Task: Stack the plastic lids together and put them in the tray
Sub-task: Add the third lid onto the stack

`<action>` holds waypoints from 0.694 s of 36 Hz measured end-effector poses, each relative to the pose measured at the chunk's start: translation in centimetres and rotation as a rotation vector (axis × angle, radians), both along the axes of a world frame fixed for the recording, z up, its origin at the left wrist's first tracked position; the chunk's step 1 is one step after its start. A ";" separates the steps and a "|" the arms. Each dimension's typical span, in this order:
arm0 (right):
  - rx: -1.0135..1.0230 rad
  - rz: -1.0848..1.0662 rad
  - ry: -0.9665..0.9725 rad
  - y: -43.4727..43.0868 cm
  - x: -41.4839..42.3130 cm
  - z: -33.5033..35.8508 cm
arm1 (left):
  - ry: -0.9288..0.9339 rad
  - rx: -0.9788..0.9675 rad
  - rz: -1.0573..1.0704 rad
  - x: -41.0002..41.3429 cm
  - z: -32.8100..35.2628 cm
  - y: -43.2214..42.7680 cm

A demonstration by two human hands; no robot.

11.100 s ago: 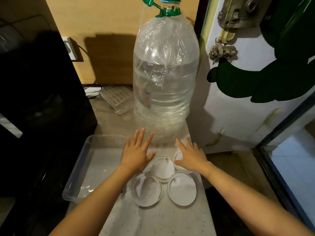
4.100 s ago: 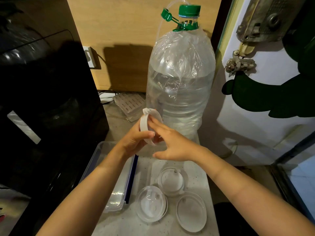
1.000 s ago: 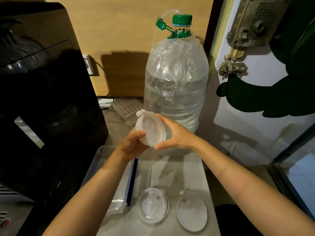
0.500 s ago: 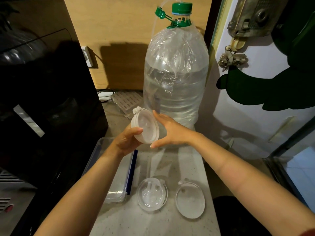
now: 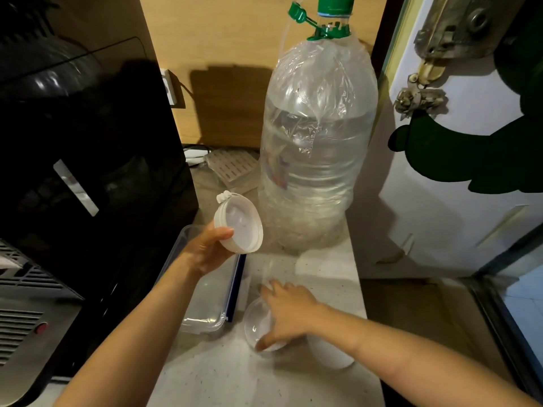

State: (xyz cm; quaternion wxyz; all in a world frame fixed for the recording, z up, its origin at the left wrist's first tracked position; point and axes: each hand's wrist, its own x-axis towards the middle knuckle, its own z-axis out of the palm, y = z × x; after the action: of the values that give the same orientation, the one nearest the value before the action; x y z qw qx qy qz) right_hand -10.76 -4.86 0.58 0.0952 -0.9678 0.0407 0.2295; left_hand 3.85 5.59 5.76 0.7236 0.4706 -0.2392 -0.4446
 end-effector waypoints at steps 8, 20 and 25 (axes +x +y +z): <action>-0.166 0.092 0.002 2.8 -0.5 -1.6 | 0.001 0.014 0.005 -0.1 -0.3 0.4; 0.034 -0.120 -0.120 -1.6 0.4 1.3 | 0.006 0.020 0.001 0.4 -0.1 -0.1; -0.016 -0.163 -0.296 -5.5 0.8 5.3 | -0.018 0.033 -0.017 0.7 0.0 -0.6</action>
State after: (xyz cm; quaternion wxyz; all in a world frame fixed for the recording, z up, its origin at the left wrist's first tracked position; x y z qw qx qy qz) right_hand -9.99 -10.32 5.91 0.1108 -0.9852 0.1063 0.0758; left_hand 4.52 5.00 5.73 0.7100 0.4842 -0.2422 -0.4502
